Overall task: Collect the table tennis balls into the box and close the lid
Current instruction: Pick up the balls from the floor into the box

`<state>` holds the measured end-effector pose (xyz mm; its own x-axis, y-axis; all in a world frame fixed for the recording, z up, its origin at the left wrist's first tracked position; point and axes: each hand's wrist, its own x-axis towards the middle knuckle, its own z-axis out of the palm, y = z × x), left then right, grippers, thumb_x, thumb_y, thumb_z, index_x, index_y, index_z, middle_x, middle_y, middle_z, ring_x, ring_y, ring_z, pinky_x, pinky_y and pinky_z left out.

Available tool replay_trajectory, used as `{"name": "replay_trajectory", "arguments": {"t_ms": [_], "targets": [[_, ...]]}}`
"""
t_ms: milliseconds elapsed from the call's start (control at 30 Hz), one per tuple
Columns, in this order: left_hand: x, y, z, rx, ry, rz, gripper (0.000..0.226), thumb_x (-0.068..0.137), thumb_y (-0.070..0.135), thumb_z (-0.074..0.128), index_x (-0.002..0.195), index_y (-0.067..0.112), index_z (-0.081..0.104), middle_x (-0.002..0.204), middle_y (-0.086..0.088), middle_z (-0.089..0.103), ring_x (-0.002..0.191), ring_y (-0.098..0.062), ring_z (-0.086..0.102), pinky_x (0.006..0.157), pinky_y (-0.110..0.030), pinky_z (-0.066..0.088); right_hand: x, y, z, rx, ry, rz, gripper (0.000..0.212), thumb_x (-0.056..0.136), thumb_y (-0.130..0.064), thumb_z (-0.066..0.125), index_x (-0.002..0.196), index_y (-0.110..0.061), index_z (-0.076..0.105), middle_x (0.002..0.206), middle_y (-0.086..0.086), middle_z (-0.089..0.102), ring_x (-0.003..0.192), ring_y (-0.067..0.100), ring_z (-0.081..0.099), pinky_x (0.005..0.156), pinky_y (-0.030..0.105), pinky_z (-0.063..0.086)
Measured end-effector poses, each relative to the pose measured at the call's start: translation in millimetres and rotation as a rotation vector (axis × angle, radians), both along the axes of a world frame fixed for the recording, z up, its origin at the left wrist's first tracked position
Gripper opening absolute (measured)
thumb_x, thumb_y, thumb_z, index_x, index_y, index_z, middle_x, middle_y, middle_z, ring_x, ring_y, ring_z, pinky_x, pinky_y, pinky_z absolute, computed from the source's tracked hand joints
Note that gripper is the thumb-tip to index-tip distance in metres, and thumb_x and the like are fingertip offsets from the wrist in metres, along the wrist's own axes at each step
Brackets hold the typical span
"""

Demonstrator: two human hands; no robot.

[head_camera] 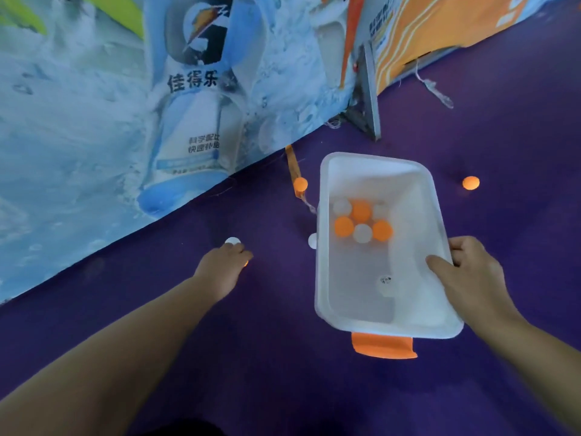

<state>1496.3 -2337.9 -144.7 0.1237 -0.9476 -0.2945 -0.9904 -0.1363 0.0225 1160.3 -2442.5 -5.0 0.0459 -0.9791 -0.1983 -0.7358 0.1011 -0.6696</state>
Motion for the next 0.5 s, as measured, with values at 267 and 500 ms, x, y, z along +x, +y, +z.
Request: {"name": "replay_trajectory", "arguments": {"t_ms": [267,500], "targets": [[4.3,7.6,-22.3,-0.135,-0.128,-0.191,0.040,0.036,0.005,0.088,0.067,0.010,0.064,0.073,-0.005,0.061,0.057,-0.019,0.058,0.047,-0.029,0.049,-8.2,-5.7,-25.3,0.051,-0.031,-0.058,0.016,0.087,-0.017,0.058,0.101,-0.017,0.050,0.087,-0.008,0.060,0.079,0.014,0.056,0.060,0.030,0.041],[7.4,-10.0,-12.3,-0.391,0.332,0.639,0.032,0.079,0.000,0.056,0.111,0.005,0.055,0.114,-0.010,0.050,0.093,-0.030,0.054,0.070,-0.036,0.042,-11.7,-4.8,-30.3,0.074,-0.043,-0.067,0.017,0.088,-0.017,0.059,0.102,-0.018,0.049,0.087,-0.012,0.060,0.080,0.011,0.058,0.060,0.029,0.043]]}}
